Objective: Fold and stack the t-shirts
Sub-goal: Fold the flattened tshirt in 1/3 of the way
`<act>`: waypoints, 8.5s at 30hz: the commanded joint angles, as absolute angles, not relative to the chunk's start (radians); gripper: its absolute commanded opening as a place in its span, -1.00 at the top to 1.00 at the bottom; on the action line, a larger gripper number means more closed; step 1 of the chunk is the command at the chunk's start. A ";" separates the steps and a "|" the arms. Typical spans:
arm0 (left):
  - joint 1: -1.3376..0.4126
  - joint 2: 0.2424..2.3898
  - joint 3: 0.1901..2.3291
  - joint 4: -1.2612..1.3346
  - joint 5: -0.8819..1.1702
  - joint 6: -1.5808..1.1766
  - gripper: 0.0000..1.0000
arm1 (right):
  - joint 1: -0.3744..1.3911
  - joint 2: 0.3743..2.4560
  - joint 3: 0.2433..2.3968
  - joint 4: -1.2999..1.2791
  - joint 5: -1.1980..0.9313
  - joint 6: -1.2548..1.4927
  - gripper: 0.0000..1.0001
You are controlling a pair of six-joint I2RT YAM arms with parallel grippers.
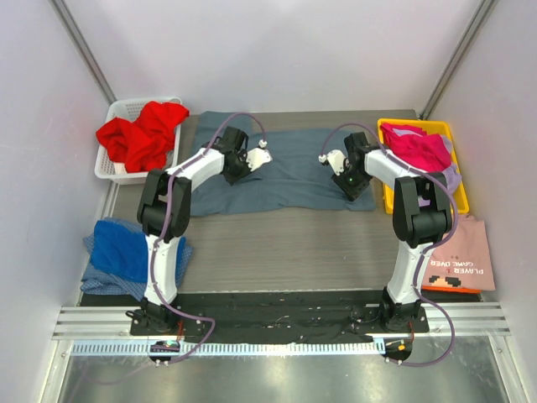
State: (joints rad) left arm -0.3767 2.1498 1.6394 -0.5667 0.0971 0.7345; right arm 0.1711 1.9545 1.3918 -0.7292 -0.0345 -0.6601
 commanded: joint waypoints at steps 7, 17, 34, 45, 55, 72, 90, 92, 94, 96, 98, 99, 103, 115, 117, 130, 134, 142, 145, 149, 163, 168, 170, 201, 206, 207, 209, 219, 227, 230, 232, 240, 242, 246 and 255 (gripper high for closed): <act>-0.371 2.197 1.746 -0.463 0.026 0.707 1.00 | 0.175 1.882 1.378 -0.712 -0.018 -0.664 0.46; -0.396 2.252 1.859 -0.436 0.018 0.715 1.00 | 0.176 1.902 1.378 -0.704 -0.006 -0.666 0.46; -0.482 2.324 1.963 -0.282 -0.083 0.735 1.00 | 0.175 1.899 1.358 -0.692 -0.008 -0.658 0.46; -0.482 2.335 1.907 -0.112 -0.250 0.733 -0.24 | 0.176 1.899 1.321 -0.669 -0.009 -0.657 0.46; -0.466 2.033 1.594 -0.060 -0.252 0.664 -0.75 | 0.175 1.821 1.273 -0.649 -0.011 -0.650 0.05; -0.387 1.686 1.099 -0.117 -0.213 0.658 -0.99 | 0.178 1.603 1.167 -0.649 -0.006 -0.609 -0.64; -0.310 1.775 1.009 -0.081 -0.212 0.683 -0.98 | 0.179 1.618 1.083 -0.601 -0.014 -0.597 -0.64; -0.308 1.781 0.993 -0.074 -0.218 0.689 -0.98 | 0.179 1.626 1.092 -0.600 -0.008 -0.598 -0.64; -0.302 1.798 0.986 -0.054 -0.232 0.706 -0.98 | 0.183 1.632 1.100 -0.600 -0.005 -0.598 -0.65; -0.293 1.819 0.988 -0.042 -0.251 0.721 -0.98 | 0.184 1.631 1.100 -0.601 -0.005 -0.600 -0.65; -0.284 1.850 0.999 -0.032 -0.256 0.738 -0.98 | 0.184 1.631 1.097 -0.601 -0.005 -0.604 -0.65; -0.275 1.858 1.002 -0.031 -0.259 0.742 -0.97 | 0.183 1.632 1.095 -0.601 0.033 -0.609 -0.65; -0.252 1.894 1.020 -0.011 -0.276 0.781 -0.96 | 0.183 1.637 1.083 -0.597 0.078 -0.623 -0.64; -0.239 1.819 0.993 -0.064 -0.235 0.759 -0.96 | 0.184 1.624 1.111 -0.604 0.092 -0.617 -0.64; -0.244 1.792 0.986 -0.086 -0.233 0.750 -0.96 | 0.186 1.631 1.130 -0.609 0.080 -0.608 -0.64; -0.258 1.603 0.979 -0.190 -0.192 0.689 -0.99 | 0.206 1.674 1.167 -0.583 0.090 -0.601 -0.64; -0.256 1.563 0.959 -0.199 -0.212 0.707 -0.99 | 0.206 1.712 1.178 -0.569 0.097 -0.607 -0.63; -0.250 1.574 0.908 -0.130 -0.268 0.776 -0.99 | 0.204 1.769 1.206 -0.549 0.097 -0.611 -0.62; -0.238 1.606 0.904 -0.103 -0.279 0.790 -0.99 | 0.204 1.772 1.207 -0.549 0.097 -0.615 -0.63; -0.218 1.653 0.908 -0.083 -0.288 0.801 -0.99 | 0.204 1.764 1.200 -0.548 0.104 -0.624 -0.62; -0.215 1.697 0.865 -0.055 -0.279 0.808 -0.99 | 0.204 1.698 1.149 -0.548 0.115 -0.637 -0.62; -0.215 1.689 0.848 -0.054 -0.275 0.802 -0.99 | 0.204 1.697 1.170 -0.552 0.115 -0.632 -0.62; -0.216 1.684 0.847 -0.054 -0.276 0.804 -0.99 | 0.204 1.694 1.183 -0.561 0.109 -0.629 -0.62; -0.215 1.566 0.750 -0.097 -0.258 0.807 -0.99 | 0.196 1.767 0.968 -0.414 0.176 -0.681 -0.60; -0.215 1.534 0.709 -0.097 -0.255 0.808 -0.99 | 0.193 1.692 0.888 -0.416 0.205 -0.703 -0.59; -0.216 1.531 0.704 -0.095 -0.255 0.807 -0.99 | 0.193 1.672 0.879 -0.420 0.215 -0.712 -0.60; -0.218 1.519 0.689 -0.095 -0.253 0.807 -0.99 | 0.193 1.651 0.856 -0.426 0.224 -0.718 -0.60; -0.255 1.434 0.612 -0.126 -0.273 0.807 -0.99 | 0.189 1.523 0.787 -0.495 0.232 -0.724 -0.59; -0.288 1.273 0.554 -0.225 -0.262 0.801 -0.99 | 0.190 1.448 0.785 -0.537 0.233 -0.715 -0.60; -0.288 1.229 0.569 -0.258 -0.262 0.802 -0.99 | 0.189 1.447 0.813 -0.543 0.235 -0.706 -0.60; -0.287 1.215 0.591 -0.267 -0.268 0.804 -0.99 | 0.189 1.447 0.836 -0.548 0.239 -0.700 -0.60; -0.288 1.235 0.733 -0.267 -0.268 0.766 -0.99 | 0.189 1.422 0.928 -0.578 0.232 -0.680 -0.60; -0.288 1.241 0.764 -0.261 -0.276 0.747 -0.99 | 0.190 1.416 0.957 -0.583 0.232 -0.678 -0.60; -0.287 1.264 0.839 -0.232 -0.310 0.732 -0.99 | 0.187 1.422 1.018 -0.581 0.238 -0.667 -0.60; -0.287 1.328 0.902 -0.222 -0.318 0.704 -0.99 | 0.152 1.520 1.091 -0.558 0.195 -0.644 -0.55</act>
